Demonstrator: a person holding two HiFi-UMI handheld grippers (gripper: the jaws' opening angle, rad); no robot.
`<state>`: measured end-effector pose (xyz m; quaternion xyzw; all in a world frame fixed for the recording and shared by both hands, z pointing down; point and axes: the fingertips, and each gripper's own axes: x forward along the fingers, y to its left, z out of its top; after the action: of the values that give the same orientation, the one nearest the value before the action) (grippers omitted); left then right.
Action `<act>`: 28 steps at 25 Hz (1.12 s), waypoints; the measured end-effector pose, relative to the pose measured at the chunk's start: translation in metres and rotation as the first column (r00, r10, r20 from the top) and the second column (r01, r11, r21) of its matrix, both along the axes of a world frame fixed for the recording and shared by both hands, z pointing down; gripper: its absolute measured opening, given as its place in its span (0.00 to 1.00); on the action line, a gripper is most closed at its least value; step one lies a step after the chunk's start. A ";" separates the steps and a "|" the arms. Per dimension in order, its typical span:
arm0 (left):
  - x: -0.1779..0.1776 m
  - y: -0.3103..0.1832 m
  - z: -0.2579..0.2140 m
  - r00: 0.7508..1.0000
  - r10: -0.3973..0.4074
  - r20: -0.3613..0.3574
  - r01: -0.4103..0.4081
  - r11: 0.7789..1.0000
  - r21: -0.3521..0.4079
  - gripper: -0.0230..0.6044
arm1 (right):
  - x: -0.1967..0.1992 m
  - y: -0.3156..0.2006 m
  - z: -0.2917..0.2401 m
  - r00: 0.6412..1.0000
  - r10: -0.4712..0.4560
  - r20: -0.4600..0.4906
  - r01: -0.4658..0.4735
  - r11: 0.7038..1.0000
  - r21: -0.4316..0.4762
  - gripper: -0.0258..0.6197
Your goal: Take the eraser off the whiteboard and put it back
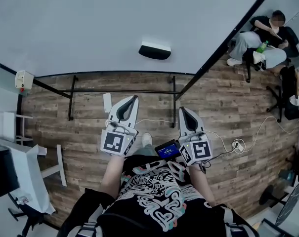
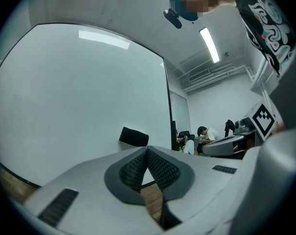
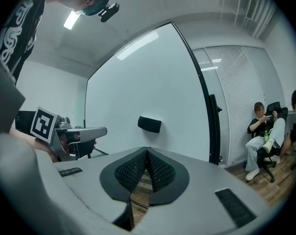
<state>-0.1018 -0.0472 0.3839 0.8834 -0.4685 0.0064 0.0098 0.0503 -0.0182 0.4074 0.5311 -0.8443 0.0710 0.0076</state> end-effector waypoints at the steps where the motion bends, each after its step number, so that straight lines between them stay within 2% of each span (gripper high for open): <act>1: -0.003 -0.006 0.001 1.000 -0.002 0.007 0.002 1.000 -0.002 0.04 | -0.002 -0.006 0.001 1.000 0.001 0.000 -0.001 1.000 -0.002 0.09; 7: -0.010 -0.035 0.012 0.999 0.013 0.047 -0.013 1.000 -0.011 0.04 | -0.010 -0.035 0.006 1.000 0.017 0.001 -0.017 1.000 -0.007 0.09; 12: -0.012 -0.052 0.023 0.991 0.030 0.133 -0.027 0.999 -0.030 0.04 | -0.013 -0.053 0.009 1.000 0.030 -0.006 -0.030 1.000 -0.002 0.08; 15: -0.014 -0.059 0.025 0.987 0.030 0.159 -0.025 0.999 -0.030 0.04 | -0.014 -0.059 0.007 0.999 0.035 -0.010 -0.035 0.999 -0.001 0.09; 19: -0.010 -0.065 0.020 0.987 0.003 0.159 -0.003 1.000 -0.001 0.04 | -0.008 -0.062 0.001 1.000 0.018 -0.026 -0.017 1.000 0.011 0.08; 28: -0.009 -0.075 0.013 0.972 -0.053 0.229 0.051 0.999 0.016 0.04 | -0.004 -0.070 0.003 1.000 -0.026 0.011 0.026 1.000 -0.004 0.09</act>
<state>-0.1108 -0.1226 0.3973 0.8642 -0.4895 0.1059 -0.0488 0.0462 -0.0884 0.4108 0.5197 -0.8510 0.0756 0.0051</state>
